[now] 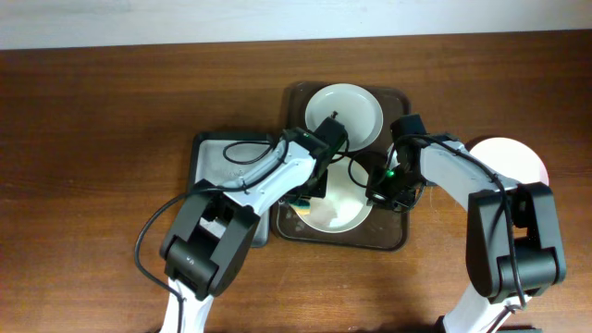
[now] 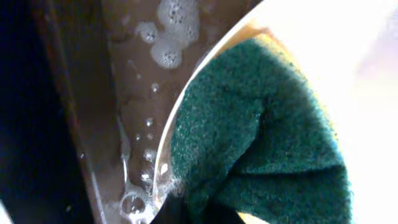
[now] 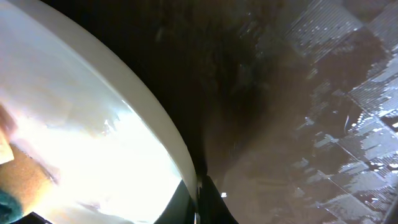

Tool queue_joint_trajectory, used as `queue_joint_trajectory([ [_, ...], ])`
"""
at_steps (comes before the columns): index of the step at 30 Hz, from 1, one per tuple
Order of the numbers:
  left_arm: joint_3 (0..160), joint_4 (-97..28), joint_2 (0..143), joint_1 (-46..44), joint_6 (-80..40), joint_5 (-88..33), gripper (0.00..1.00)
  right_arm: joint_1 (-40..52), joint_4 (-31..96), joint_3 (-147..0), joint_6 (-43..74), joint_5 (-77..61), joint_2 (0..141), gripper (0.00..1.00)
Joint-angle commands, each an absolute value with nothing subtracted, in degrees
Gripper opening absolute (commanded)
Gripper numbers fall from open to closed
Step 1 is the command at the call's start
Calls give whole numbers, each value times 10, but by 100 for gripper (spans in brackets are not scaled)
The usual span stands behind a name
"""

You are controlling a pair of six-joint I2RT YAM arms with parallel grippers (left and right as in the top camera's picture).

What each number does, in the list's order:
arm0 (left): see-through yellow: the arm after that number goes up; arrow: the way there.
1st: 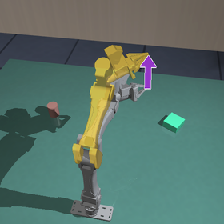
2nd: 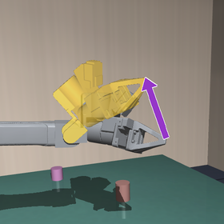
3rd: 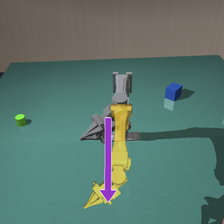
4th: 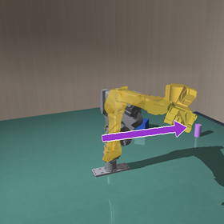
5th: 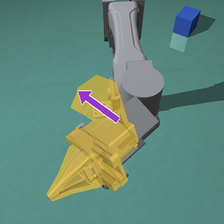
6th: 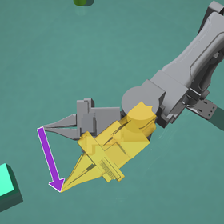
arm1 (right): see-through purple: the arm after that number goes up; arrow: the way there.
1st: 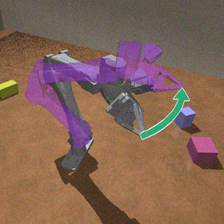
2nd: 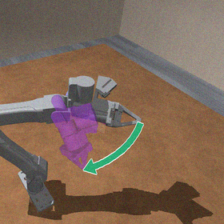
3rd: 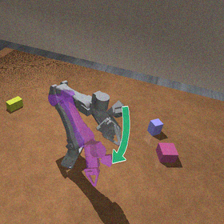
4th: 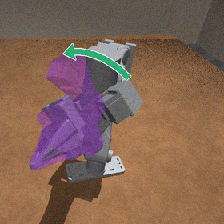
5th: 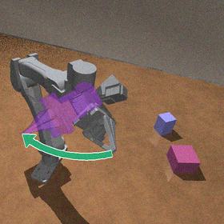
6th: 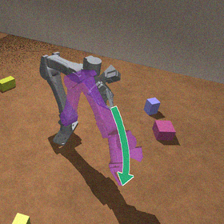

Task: Clean dirty plates on tray and stack at the side
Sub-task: 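Scrub the white plate with the sponge while the right gripper tilts it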

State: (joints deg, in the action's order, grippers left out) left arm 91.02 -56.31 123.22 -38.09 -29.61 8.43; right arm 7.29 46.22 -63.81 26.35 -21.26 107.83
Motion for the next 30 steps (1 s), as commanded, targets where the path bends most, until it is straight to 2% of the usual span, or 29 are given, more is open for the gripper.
queue_joint_trajectory([
  [1,977,-631,1251,-338,-290,131,0,62,471,-630,252,-136,1089,4],
  [5,1052,-713,1225,-294,-280,94,0,62,471,-631,170,-161,1041,4],
  [10,1053,-758,1177,-211,-187,70,0,63,490,-631,122,-158,940,4],
  [12,1053,-767,1176,-181,-131,20,0,65,501,-631,122,-139,901,4],
  [16,1016,-762,1176,-136,-48,-44,0,103,533,-631,125,-2,820,4],
  [21,912,-675,1176,-119,-30,-120,0,191,547,-631,142,166,787,4],
  [27,892,-658,1158,-119,-29,-123,16,310,558,-637,142,346,787,4],
  [30,892,-658,1119,-119,-29,-122,28,369,588,-650,194,463,787,4],
])
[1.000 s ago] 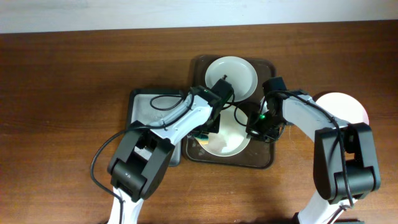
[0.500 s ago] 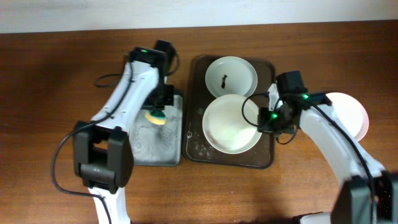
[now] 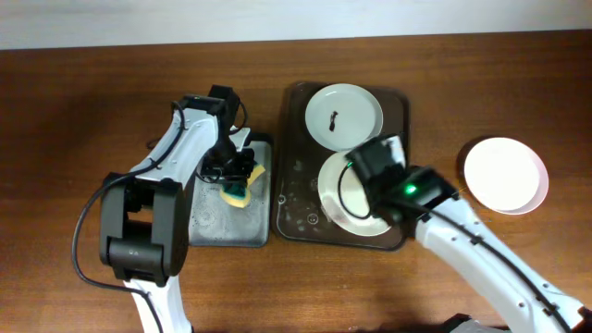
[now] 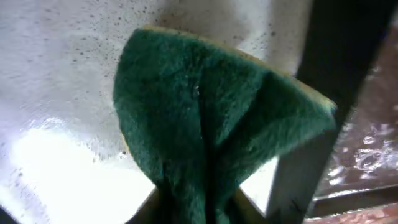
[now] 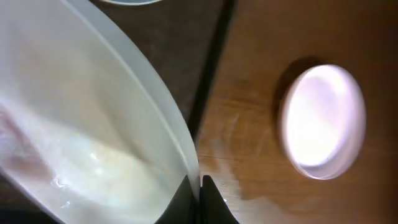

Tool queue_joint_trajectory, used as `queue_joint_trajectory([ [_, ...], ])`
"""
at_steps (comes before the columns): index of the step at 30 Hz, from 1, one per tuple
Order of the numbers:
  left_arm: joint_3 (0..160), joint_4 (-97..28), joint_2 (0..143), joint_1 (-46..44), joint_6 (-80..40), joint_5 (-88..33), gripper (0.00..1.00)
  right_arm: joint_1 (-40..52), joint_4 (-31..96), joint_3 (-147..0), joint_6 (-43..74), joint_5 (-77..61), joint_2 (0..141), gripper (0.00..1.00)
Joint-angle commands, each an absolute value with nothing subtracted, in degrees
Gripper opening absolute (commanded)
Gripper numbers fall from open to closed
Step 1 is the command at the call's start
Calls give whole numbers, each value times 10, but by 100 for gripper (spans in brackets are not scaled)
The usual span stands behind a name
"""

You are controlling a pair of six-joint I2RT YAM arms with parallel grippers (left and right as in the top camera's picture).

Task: Clean dirty plates on tray and stack at the side

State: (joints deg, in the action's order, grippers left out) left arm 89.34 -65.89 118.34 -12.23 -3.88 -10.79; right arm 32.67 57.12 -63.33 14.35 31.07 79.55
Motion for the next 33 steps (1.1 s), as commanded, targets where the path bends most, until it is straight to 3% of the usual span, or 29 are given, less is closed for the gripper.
queue_joint_trajectory([
  [1,892,-658,1107,-119,-29,-122,34,387,597,-653,201,491,787,4],
  [3,892,-662,1089,-119,-29,-122,41,420,610,-656,201,538,787,4],
  [8,878,-677,1088,-119,-30,-92,43,480,618,-656,201,615,787,4],
  [12,867,-683,1079,-119,-32,-99,30,506,645,-688,205,639,787,4],
  [15,867,-683,1037,-119,-32,-103,31,506,662,-724,205,639,782,4],
  [16,867,-683,1010,-118,-32,-101,35,506,671,-749,205,638,779,4],
  [17,867,-682,986,-118,-32,-100,49,506,673,-765,204,637,775,4],
  [18,867,-679,957,-118,-32,-101,100,506,673,-777,205,637,771,4],
  [33,867,-680,906,-118,-32,-101,100,505,682,-783,205,584,793,4],
])
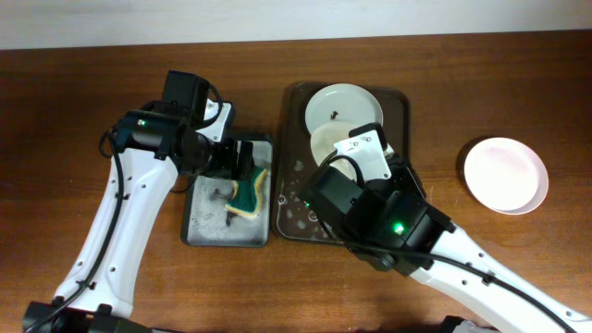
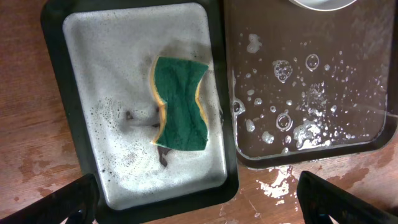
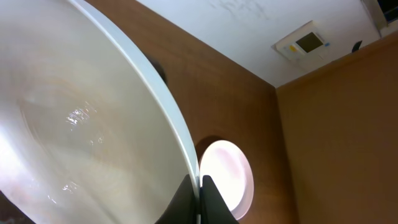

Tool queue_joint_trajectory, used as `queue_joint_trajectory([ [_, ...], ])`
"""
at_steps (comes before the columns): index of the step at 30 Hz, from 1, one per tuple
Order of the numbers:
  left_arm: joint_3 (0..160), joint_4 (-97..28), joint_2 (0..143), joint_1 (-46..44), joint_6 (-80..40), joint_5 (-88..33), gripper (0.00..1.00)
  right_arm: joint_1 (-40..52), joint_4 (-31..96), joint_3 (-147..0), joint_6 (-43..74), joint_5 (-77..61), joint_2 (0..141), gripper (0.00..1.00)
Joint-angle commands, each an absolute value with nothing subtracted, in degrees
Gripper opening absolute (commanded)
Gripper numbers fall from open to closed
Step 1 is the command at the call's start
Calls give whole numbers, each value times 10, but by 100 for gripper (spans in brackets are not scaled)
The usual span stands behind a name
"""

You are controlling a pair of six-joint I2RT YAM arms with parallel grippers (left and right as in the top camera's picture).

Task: Clean dirty plates on tray and stack at the side

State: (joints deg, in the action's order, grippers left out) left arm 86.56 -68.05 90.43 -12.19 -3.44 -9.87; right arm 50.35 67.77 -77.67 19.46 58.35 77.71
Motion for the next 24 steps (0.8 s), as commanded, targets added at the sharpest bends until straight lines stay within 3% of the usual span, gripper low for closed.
queue_joint_trajectory([
  [1,867,-680,906,-118,-32,-101,100,505,682,-777,205,582,801,4],
  [24,867,-680,906,-118,-32,-101,100,480,682,-753,233,576,830,4],
])
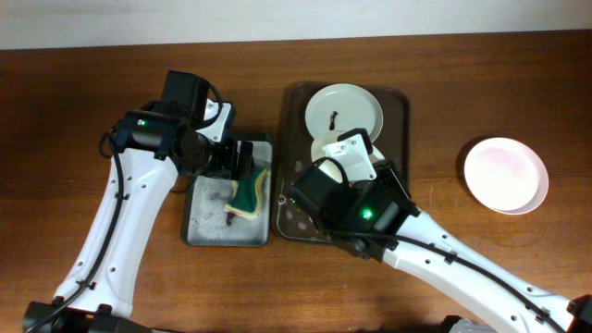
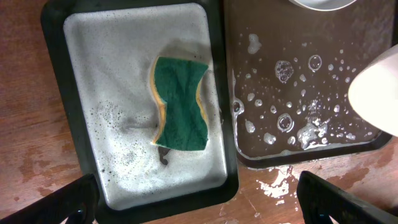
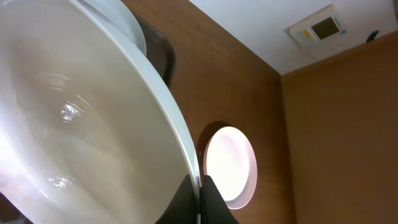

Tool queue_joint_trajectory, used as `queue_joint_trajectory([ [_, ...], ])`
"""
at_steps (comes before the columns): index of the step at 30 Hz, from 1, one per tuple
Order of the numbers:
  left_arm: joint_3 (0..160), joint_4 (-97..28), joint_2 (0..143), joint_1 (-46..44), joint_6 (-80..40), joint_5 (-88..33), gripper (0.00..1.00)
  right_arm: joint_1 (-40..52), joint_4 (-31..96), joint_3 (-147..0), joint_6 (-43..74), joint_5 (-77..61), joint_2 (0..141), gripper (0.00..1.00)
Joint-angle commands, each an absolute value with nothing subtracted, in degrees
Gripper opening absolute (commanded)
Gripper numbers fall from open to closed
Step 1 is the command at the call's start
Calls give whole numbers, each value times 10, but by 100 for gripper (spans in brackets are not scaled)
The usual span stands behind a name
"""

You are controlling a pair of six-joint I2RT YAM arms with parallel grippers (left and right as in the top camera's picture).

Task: Clean dirty plates on tray and stack at the side
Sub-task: 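Carry the white plate right and stack it on the pink plate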

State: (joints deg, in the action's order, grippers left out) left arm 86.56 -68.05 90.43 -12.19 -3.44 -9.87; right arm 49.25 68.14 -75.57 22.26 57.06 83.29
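Observation:
My right gripper (image 3: 199, 186) is shut on the rim of a white plate (image 3: 81, 124), held tilted up above the brown tray (image 1: 396, 102); overhead, the plate's rim (image 1: 324, 148) shows past the arm. A second white plate (image 1: 343, 113) with a dark mark lies at the tray's far end. One clean white plate (image 1: 505, 175) rests on the table to the right, also in the right wrist view (image 3: 230, 165). My left gripper (image 2: 199, 204) hangs open high above the green-and-yellow sponge (image 2: 180, 102), which lies loose in the soapy grey tray (image 2: 99, 62).
The brown tray floor (image 2: 292, 81) is wet with soap bubbles. Water is spilled on the wooden table (image 2: 273, 186) in front of both trays. The grey tray (image 1: 199, 227) sits directly left of the brown one.
My right arm has shifted slightly with the plate, whose rim now enters the left wrist view at the right edge. The left gripper and the sponge have not moved.
My left gripper first pressed the sponge against a plate in the brown tray while the right gripper gripped its rim. Then the left held the sponge over the grey tray and the right tipped the plate up. Later the sponge lay released, and the plate hung lifted.

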Motion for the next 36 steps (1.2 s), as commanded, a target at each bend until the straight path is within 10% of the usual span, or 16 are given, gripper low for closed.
queue_joint_trajectory([
  [1,867,-680,906,-118,-32,-101,100,477,682,-753,233,576,830,4],
  [23,867,-680,906,-118,-32,-101,100,402,653,-759,288,501,828,4],
  [36,867,-680,906,-118,-32,-101,100,-231,571,-760,165,-95,848,4],
])
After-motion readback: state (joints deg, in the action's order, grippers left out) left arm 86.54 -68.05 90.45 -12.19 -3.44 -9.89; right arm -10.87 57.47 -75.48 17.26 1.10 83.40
